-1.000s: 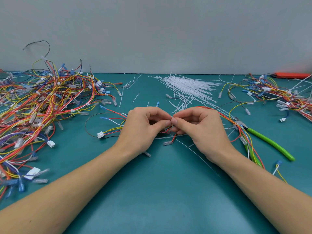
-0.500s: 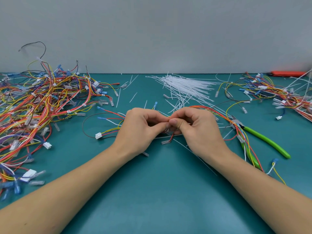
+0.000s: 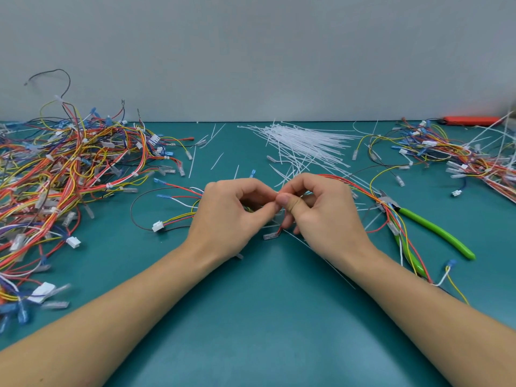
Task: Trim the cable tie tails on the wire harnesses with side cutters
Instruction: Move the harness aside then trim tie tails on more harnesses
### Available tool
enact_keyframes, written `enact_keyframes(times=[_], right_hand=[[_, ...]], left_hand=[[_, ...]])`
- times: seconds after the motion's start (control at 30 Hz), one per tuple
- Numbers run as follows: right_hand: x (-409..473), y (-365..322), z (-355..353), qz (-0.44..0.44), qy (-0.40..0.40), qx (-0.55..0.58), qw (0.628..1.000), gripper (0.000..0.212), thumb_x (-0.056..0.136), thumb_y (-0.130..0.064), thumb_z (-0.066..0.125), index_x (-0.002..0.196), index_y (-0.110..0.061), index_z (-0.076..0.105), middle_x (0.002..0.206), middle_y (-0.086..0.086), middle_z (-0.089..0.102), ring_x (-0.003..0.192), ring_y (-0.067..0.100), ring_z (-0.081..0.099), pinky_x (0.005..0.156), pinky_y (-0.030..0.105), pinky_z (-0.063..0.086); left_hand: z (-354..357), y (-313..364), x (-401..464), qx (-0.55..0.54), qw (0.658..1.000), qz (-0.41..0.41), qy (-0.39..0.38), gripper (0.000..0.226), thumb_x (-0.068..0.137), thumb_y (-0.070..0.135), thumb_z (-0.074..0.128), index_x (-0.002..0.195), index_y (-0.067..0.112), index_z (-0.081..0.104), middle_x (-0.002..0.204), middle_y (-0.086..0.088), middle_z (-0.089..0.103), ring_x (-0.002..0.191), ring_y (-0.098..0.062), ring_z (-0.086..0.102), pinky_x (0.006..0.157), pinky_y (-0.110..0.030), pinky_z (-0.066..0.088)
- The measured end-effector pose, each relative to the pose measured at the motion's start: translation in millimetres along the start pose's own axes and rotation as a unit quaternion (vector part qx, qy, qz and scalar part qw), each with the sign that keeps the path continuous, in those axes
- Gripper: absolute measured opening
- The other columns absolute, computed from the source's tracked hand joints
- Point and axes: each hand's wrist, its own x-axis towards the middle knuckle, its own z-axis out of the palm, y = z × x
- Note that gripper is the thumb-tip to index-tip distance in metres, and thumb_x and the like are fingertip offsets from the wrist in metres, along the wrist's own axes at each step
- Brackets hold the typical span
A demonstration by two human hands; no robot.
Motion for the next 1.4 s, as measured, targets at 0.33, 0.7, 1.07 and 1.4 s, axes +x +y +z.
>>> enact_keyframes(times=[0.33,0.7,1.07,1.4], right_hand=[[1.9,-3.0,3.0,-0.021,0.028,-0.06,0.998,0.023,0.093,-0.008,0.067,0.079,-0.025,0.062,0.059,-0.021,0.062,0.053,0.009,0.057,0.058,0.025,0.041],[-1.5,-9.6,-3.1,-0.03,0.063,0.099,0.993,0.018,0.096,-0.015,0.055,0.081,-0.024,0.06,0.066,0.004,0.063,0.053,0.012,0.051,0.057,0.03,0.04],[17.0,-33.4,-58.7,0.081,-0.055,0.061,0.993,0.004,0.101,-0.018,0.066,0.105,-0.018,0.067,0.074,0.002,0.073,0.061,0.018,0.067,0.052,0.027,0.055],[-17.7,36.2,-189.9,0.243,-0.067,-0.397,0.883,0.013,0.093,-0.031,0.075,0.103,-0.023,0.074,0.078,-0.002,0.069,0.072,0.018,0.061,0.066,0.032,0.041]], left_hand=[[4.0,1.0,-0.2,0.073,0.997,0.001,0.025,0.003,0.079,0.028,0.072,0.077,0.026,0.072,0.073,0.013,0.074,0.069,-0.01,0.07,0.066,-0.034,0.056],[2.4,-0.6,2.8,0.07,0.997,-0.04,-0.002,0.011,0.074,0.016,0.071,0.066,0.022,0.067,0.063,0.007,0.068,0.06,-0.014,0.062,0.06,-0.028,0.051],[3.1,3.8,-0.7,0.111,0.993,0.017,-0.024,0.001,0.08,0.029,0.068,0.081,0.029,0.069,0.072,0.022,0.069,0.078,-0.007,0.067,0.085,-0.046,0.054],[-4.2,-4.4,5.9,0.084,0.996,-0.023,-0.001,0.006,0.084,0.023,0.082,0.085,0.028,0.079,0.074,0.018,0.074,0.072,0.005,0.068,0.06,-0.003,0.045]])
